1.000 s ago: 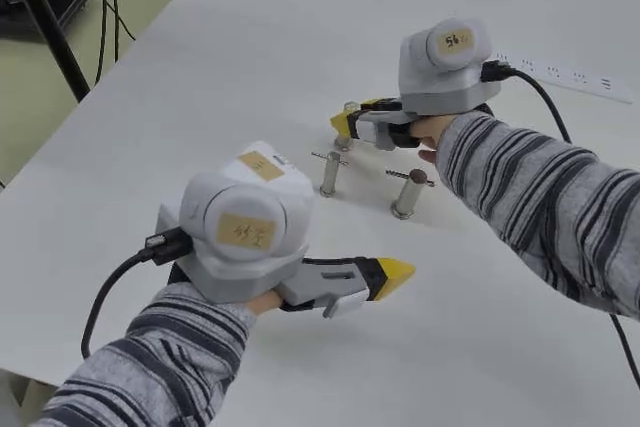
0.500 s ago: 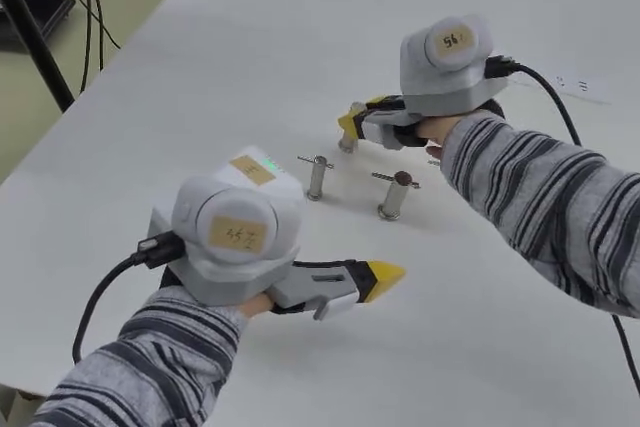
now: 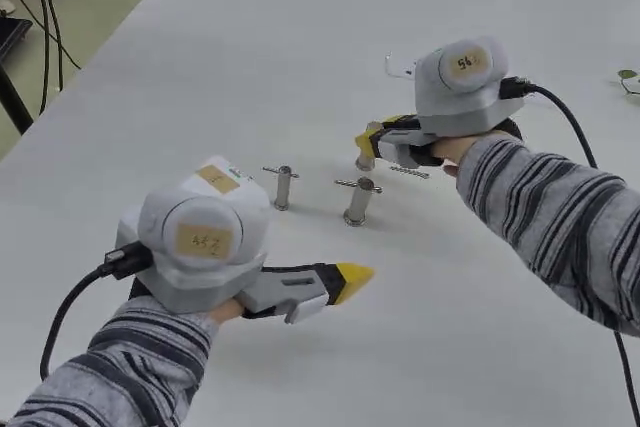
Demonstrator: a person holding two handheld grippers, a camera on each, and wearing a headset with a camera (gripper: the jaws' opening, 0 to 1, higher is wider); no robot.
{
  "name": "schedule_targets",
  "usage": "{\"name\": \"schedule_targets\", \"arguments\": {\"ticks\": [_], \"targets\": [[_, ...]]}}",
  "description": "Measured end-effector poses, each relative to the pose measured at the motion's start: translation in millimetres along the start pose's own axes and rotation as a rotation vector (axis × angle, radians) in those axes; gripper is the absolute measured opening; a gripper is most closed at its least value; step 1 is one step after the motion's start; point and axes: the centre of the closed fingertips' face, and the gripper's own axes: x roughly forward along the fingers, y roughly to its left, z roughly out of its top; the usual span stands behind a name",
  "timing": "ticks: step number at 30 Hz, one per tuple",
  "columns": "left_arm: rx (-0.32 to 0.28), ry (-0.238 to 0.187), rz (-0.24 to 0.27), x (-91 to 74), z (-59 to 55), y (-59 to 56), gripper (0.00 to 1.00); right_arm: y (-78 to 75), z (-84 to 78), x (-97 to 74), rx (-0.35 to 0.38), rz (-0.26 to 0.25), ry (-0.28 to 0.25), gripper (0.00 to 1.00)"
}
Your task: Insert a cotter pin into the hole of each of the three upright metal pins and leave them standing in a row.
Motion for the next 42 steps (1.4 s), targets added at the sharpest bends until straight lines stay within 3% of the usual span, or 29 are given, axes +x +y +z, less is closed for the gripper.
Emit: {"name": "schedule_targets", "arguments": {"ticks": [10,12,18,20,28,30,37,42], "targets": [[0.02,0.0,-0.008,1.6,1.2,-4.4,0.95,4.3,-27.5,-35.3,0.014,-0.023,0.019,0.09],[0.021,-0.001,-0.009,2.0,1.5,-4.5,0.95,-3.5,-31.7,-37.6,0.021,-0.025,0.022,0.09],[0.025,-0.005,-0.008,2.7,2.8,-4.4,0.95,9.6,-46.4,-56.8,0.018,-0.032,0.032,0.09],[0.027,-0.007,-0.007,3.0,3.2,-4.2,0.95,4.5,-48.2,-58.0,0.026,-0.03,0.029,0.09],[0.035,-0.001,-0.01,4.3,2.1,-6.4,0.95,27.5,-59.7,-74.1,0.052,-0.031,0.03,0.09],[0.037,-0.003,-0.012,4.3,2.6,-7.3,0.95,26.0,-59.2,-72.2,0.059,-0.032,0.033,0.09],[0.033,-0.015,-0.006,4.2,4.4,-5.8,0.95,49.9,-67.4,-77.2,0.089,-0.013,0.041,0.09],[0.034,-0.018,-0.004,3.7,5.0,-5.4,0.96,60.5,-72.3,-74.0,0.061,-0.011,0.049,0.09]]}}
